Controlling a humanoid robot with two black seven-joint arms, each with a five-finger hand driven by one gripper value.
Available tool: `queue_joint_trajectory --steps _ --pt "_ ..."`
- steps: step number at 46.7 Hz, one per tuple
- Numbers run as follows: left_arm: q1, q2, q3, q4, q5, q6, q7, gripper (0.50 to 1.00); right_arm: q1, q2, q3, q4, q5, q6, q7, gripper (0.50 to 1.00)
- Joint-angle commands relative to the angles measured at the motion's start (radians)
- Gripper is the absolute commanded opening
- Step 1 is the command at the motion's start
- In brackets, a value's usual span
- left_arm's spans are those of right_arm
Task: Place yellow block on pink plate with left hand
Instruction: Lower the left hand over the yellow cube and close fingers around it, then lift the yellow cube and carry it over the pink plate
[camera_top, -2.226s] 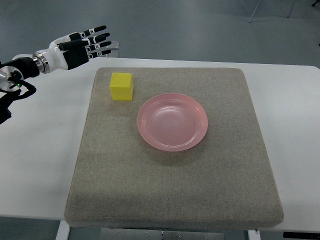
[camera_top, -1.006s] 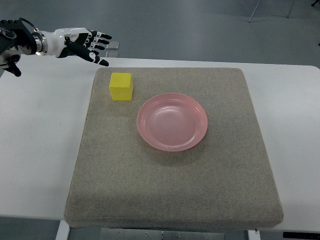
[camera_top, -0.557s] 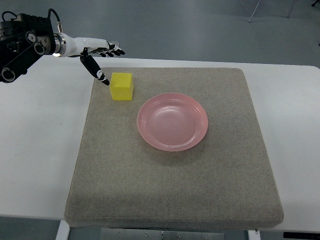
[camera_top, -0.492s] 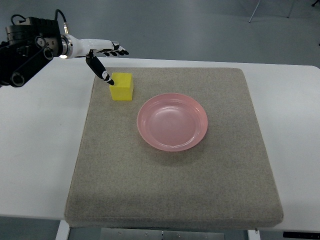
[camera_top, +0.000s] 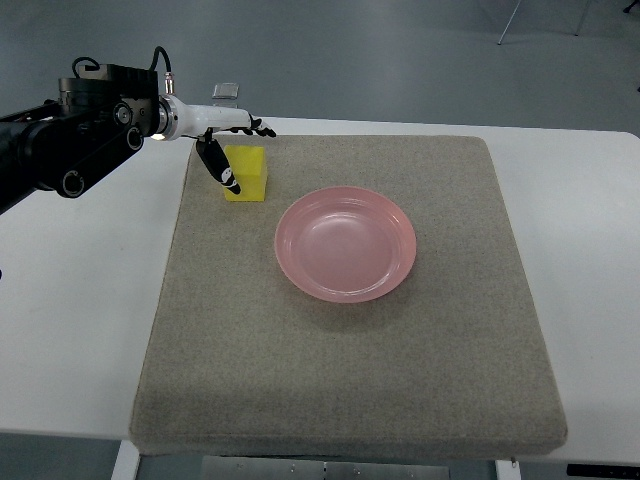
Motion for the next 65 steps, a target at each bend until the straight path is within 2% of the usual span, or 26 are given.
queue_joint_trajectory --steps 1,10,18,23,27,32,36,42,44,57,65 --pt "0.001 -0.002 0.014 0.004 0.004 0.004 0.001 0.994 0.0 0.0 0.0 0.0 0.0 0.0 0.0 0.924" --pt "0.003 -0.008 0.032 0.005 0.004 0.058 0.005 0.966 0.0 0.0 0.0 0.0 0.0 0.001 0.0 0.924" --pt "0.016 -0.015 0.043 0.007 0.005 0.083 0.007 0.851 0.0 0.0 0.0 0.001 0.0 0.0 0.0 0.924" --pt "0.015 -0.017 0.043 0.007 0.005 0.083 0.007 0.806 0.0 0.0 0.0 0.0 0.002 0.0 0.0 0.924" --pt "0.015 -0.017 0.043 0.007 0.005 0.083 0.007 0.714 0.0 0.0 0.0 0.0 0.0 0.001 0.0 0.924" --pt "0.01 -0.015 0.041 0.005 0.005 0.083 0.007 0.636 0.0 0.0 0.0 0.0 0.0 0.0 0.0 0.924" --pt "0.003 -0.008 0.04 -0.001 0.0 0.084 0.007 0.619 0.0 0.0 0.0 0.001 0.0 0.0 0.0 0.924" --pt "-0.017 -0.003 0.032 -0.032 -0.001 0.084 0.007 0.54 0.0 0.0 0.0 0.0 0.0 0.0 0.0 0.924" --pt "-0.022 0.001 0.032 -0.045 -0.001 0.084 0.007 0.5 0.0 0.0 0.0 0.0 0.0 0.001 0.0 0.924" --pt "-0.065 0.003 0.029 -0.081 -0.004 0.072 -0.001 0.5 0.0 0.0 0.0 0.001 0.0 0.0 0.0 0.924" --pt "-0.068 0.012 0.028 -0.214 -0.006 0.072 -0.002 0.5 0.0 0.0 0.0 0.001 0.0 0.0 0.0 0.924"
